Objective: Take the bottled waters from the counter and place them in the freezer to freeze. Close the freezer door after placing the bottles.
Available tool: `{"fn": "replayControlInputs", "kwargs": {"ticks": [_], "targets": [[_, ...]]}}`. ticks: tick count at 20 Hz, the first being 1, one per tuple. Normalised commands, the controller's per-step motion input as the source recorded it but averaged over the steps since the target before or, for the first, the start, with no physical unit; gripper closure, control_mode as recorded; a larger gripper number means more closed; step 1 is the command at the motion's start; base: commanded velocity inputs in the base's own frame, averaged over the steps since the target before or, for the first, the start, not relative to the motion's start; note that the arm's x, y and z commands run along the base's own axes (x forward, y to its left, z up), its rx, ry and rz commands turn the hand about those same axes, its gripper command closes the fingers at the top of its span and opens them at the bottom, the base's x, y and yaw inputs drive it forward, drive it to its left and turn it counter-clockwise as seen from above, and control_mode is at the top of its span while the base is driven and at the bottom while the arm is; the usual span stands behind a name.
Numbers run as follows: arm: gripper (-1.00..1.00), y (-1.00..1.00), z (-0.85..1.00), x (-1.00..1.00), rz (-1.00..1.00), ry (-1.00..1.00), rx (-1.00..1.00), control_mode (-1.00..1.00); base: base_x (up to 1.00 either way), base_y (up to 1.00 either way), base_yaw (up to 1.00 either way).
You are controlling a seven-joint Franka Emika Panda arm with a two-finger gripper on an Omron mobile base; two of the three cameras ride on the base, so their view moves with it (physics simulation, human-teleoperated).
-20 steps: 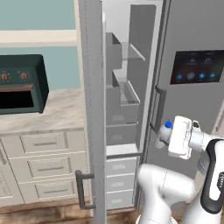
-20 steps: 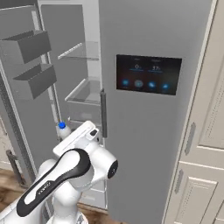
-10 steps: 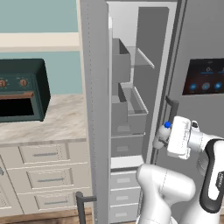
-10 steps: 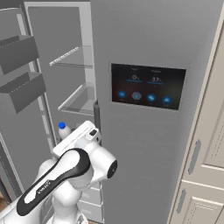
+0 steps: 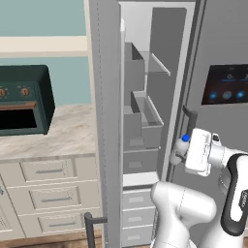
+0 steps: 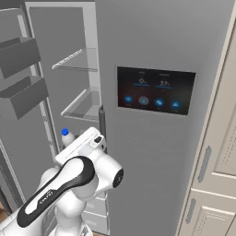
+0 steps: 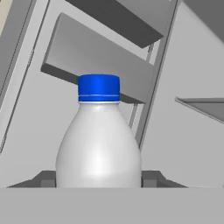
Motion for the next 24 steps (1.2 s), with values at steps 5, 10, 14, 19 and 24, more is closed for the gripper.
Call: {"fn": "replayControlInputs", "kwargs": {"ticks": [5,10,14,19,24], "targets": [[1.00,0.00,0.00,0.00,0.00,0.00,0.00,1.00,0.00,0.60,0.13],[1.00,0.00,0.00,0.00,0.00,0.00,0.00,1.00,0.00,0.51,0.14],[1.00,0.11,0.18,-0.28,0.00,-0.08,-0.01,-1.00,0.00,0.00,0.00],[1.00,0.33,0.91,-0.34,-0.09,-0.10,0.00,-1.00,0.00,0.00,0.00],[1.00,0.31,0.96,-0.05,-0.28,-0.01,0.02,-1.00,0.00,0.00,0.00]]}}
